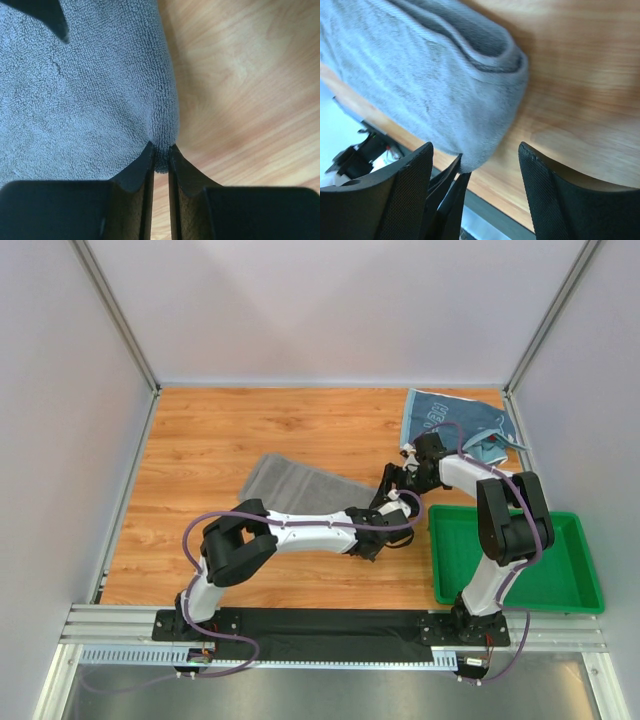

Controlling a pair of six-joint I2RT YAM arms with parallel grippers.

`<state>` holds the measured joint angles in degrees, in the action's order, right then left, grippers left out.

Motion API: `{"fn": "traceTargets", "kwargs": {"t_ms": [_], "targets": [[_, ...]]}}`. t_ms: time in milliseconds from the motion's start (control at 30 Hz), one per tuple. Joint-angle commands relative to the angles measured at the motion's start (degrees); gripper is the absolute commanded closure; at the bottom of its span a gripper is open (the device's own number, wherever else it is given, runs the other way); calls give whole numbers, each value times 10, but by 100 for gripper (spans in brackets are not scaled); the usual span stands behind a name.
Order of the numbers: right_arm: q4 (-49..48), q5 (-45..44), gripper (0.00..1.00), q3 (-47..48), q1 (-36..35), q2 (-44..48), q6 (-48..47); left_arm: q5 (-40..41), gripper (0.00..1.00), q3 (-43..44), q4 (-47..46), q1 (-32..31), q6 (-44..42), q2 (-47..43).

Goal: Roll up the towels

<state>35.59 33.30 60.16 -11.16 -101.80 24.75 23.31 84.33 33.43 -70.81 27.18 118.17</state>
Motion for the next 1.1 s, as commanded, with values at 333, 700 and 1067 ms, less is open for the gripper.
{"fn": "traceTargets", "kwargs": {"t_ms": [333, 700, 1067], "targets": [[-66, 77, 31, -32, 0, -4, 28, -78, 89, -59, -25, 33, 45, -111], [-69, 58, 49, -13, 1, -31, 34, -111, 90, -102, -50, 45, 81, -165], [-23, -4, 100, 35, 1, -28, 12, -125, 91, -159, -66, 48, 118, -224]]}}
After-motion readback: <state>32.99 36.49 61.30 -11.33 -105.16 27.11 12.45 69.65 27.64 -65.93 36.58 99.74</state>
